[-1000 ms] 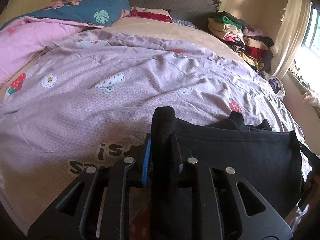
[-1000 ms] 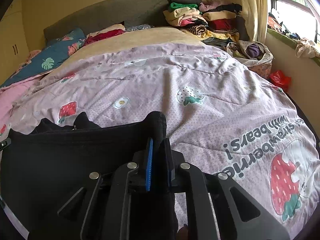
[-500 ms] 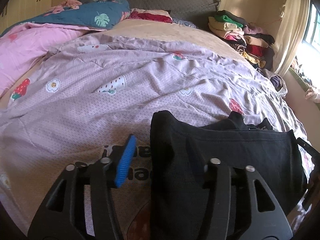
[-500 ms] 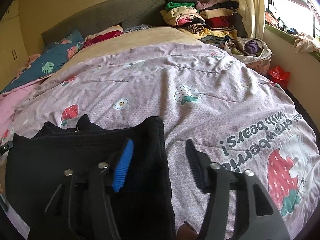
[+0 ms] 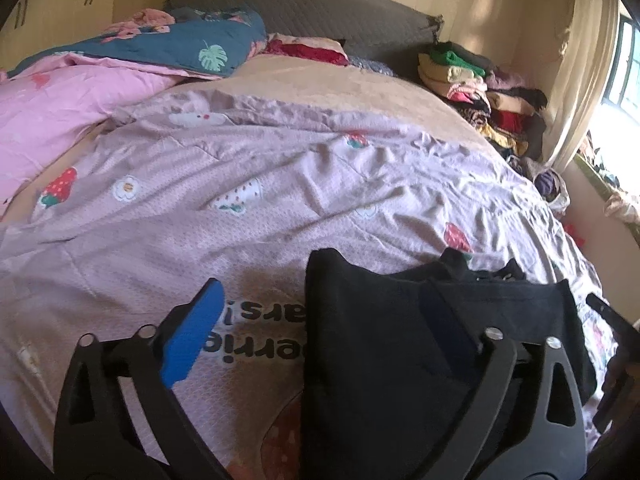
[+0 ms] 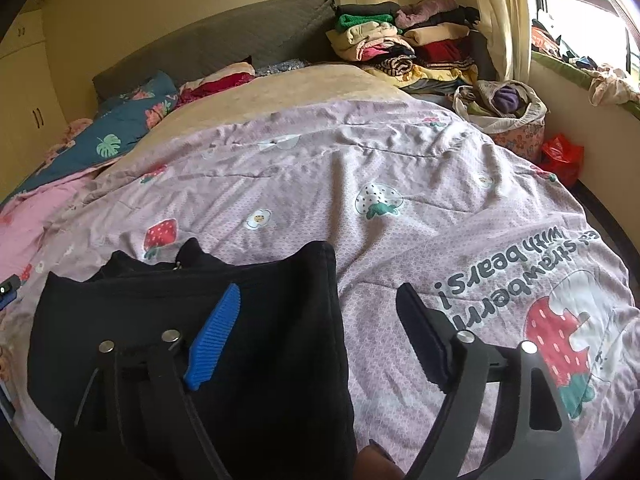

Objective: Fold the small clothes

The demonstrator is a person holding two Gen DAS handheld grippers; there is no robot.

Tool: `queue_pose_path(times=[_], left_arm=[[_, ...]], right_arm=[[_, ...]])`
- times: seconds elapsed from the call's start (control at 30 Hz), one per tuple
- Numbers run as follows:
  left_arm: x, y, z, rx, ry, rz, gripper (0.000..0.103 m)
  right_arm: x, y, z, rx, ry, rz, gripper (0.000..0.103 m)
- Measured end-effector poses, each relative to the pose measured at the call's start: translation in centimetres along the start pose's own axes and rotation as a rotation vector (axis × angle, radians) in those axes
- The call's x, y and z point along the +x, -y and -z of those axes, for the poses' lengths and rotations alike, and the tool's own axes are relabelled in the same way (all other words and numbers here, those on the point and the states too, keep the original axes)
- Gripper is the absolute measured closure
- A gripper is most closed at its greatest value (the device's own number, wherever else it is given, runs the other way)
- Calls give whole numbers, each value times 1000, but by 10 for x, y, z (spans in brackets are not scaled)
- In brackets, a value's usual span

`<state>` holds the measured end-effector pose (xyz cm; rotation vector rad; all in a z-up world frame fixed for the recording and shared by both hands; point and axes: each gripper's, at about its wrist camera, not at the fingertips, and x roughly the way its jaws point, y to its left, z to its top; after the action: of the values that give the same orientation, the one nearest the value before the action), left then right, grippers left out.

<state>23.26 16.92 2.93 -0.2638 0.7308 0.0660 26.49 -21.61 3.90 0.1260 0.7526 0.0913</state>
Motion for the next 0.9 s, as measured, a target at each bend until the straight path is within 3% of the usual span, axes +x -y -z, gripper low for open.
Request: queue_pose_path(times=[0.4, 0.77, 0.9], left_arm=[[-31, -12, 4, -58, -5, 26, 10], [-33, -13, 41, -72, -93, 61, 10], [-30, -10, 58, -64, -132, 61, 10]], right_arm=[[-44, 5, 17, -4, 24, -33, 18], [-38, 6, 52, 12, -73, -36, 18], [-35, 8, 62, 15, -101, -48, 30]])
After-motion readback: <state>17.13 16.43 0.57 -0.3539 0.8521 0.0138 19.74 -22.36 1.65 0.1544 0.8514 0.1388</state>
